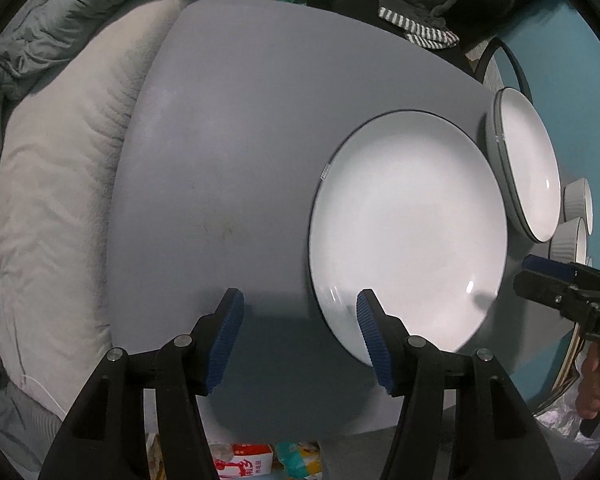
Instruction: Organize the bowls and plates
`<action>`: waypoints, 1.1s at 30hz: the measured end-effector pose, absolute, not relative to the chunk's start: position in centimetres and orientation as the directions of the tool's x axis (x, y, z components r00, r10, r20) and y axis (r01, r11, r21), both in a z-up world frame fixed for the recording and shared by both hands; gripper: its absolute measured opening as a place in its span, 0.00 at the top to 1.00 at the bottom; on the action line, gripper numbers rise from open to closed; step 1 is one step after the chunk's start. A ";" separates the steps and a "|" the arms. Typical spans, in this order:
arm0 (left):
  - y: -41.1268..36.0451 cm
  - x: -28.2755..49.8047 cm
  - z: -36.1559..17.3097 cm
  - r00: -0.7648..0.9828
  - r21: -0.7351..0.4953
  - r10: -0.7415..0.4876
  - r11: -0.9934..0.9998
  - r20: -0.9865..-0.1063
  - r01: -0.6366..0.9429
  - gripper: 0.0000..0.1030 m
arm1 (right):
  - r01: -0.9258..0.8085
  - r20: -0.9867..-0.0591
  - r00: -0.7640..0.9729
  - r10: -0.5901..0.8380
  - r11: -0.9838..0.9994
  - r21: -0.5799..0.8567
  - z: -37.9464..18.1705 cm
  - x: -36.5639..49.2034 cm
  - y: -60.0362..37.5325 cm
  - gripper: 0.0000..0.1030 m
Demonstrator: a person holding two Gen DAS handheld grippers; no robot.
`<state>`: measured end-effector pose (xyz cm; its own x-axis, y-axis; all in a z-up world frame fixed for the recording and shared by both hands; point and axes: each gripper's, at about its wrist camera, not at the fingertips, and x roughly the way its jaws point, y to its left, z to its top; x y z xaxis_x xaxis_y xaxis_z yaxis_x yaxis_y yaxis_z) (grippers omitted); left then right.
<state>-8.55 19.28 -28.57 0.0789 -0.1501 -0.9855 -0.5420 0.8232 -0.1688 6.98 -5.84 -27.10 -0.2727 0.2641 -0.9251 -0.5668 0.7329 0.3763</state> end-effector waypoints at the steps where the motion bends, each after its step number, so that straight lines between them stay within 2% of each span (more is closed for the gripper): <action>1: 19.3 -8.6 -28.7 0.078 -0.168 -0.150 0.823 -0.986 -0.543 0.42 | -0.562 -0.923 -0.275 0.271 0.733 0.382 -27.5 6.9 -5.6 0.32; 15: 20.0 -6.2 -30.2 0.084 -0.219 -0.205 0.833 -0.975 -0.508 0.42 | -0.501 -0.905 -0.292 0.308 0.757 0.419 -30.0 6.9 -4.4 0.33; 19: 20.1 -5.5 -30.1 0.088 -0.223 -0.207 0.844 -0.974 -0.487 0.42 | -0.492 -0.903 -0.292 0.315 0.760 0.424 -30.2 6.9 -4.2 0.34; 23: 20.2 -4.9 -30.0 0.090 -0.224 -0.206 0.852 -0.974 -0.473 0.42 | -0.478 -0.899 -0.298 0.322 0.765 0.432 -30.2 7.1 -4.1 0.42; 25: 20.1 -4.8 -29.9 0.095 -0.231 -0.211 0.855 -0.973 -0.465 0.48 | -0.479 -0.903 -0.291 0.317 0.768 0.425 -30.3 7.2 -3.8 0.43; 27: 20.3 -4.6 -29.8 0.097 -0.234 -0.214 0.856 -0.972 -0.460 0.61 | -0.478 -0.906 -0.284 0.315 0.772 0.419 -30.4 7.3 -3.6 0.44; 29: 20.3 -4.4 -29.9 0.097 -0.239 -0.219 0.856 -0.971 -0.460 0.68 | -0.468 -0.905 -0.286 0.315 0.778 0.419 -30.5 7.2 -3.4 0.44; 31: 20.3 -4.4 -29.8 0.088 -0.226 -0.209 0.858 -0.974 -0.460 0.69 | -0.469 -0.906 -0.287 0.312 0.778 0.417 -30.6 7.2 -3.2 0.46; 33: 20.4 -4.4 -29.7 0.084 -0.214 -0.197 0.863 -0.977 -0.458 0.75 | -0.473 -0.911 -0.278 0.305 0.781 0.406 -30.6 7.1 -3.1 0.52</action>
